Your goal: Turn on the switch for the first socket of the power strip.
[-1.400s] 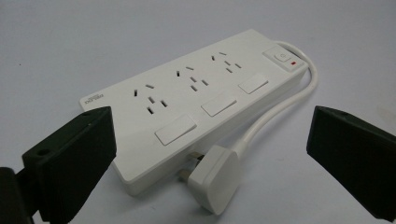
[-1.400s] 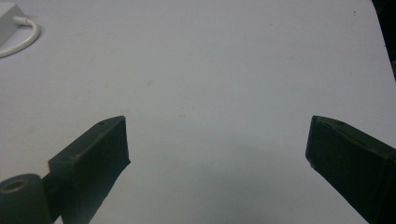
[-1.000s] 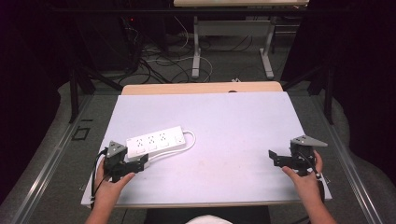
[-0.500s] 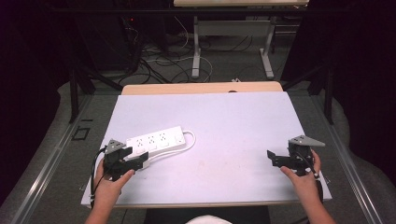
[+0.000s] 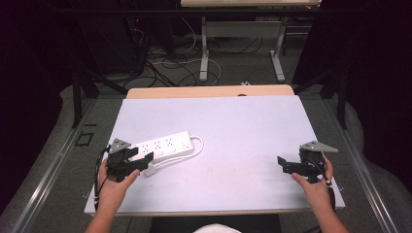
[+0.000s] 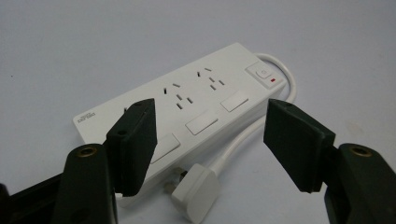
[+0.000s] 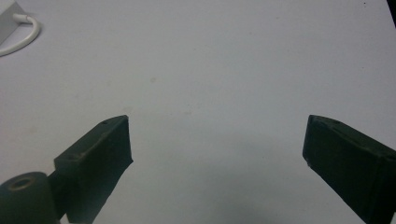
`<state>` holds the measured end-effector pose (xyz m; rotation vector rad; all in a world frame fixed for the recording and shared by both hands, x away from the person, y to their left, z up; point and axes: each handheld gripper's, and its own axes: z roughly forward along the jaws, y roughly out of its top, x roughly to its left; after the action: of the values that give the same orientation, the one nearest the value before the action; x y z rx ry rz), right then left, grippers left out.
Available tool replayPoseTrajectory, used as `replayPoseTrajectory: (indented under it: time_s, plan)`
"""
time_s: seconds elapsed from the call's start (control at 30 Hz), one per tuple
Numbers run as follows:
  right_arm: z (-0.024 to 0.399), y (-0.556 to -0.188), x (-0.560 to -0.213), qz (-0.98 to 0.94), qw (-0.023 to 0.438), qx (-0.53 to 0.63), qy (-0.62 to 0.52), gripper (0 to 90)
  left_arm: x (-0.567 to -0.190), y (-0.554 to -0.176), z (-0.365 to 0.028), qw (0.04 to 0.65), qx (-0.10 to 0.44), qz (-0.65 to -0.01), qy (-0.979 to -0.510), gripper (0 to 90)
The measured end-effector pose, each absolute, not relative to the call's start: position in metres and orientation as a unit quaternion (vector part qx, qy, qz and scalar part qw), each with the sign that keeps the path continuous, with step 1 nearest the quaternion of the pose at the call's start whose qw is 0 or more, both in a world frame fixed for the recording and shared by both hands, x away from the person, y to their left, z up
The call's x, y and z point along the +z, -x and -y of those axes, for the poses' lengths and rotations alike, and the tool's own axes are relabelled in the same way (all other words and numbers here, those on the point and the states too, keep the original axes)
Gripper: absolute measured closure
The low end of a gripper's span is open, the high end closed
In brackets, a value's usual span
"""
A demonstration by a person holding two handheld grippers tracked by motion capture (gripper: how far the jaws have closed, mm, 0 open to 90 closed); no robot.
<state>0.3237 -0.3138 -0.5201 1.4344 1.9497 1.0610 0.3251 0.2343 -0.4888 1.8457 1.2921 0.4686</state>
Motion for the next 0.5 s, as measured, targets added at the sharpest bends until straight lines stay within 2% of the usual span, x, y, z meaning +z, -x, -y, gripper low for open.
replayPoseTrajectory:
  time_s: [0.5]
  plan:
    - [0.314, -0.324, -0.521, -0.714, 0.247, 0.391, -0.526, 7.3, -0.471, -0.340, -0.221, 0.404, 0.191, -0.505, -0.738, 37.8]
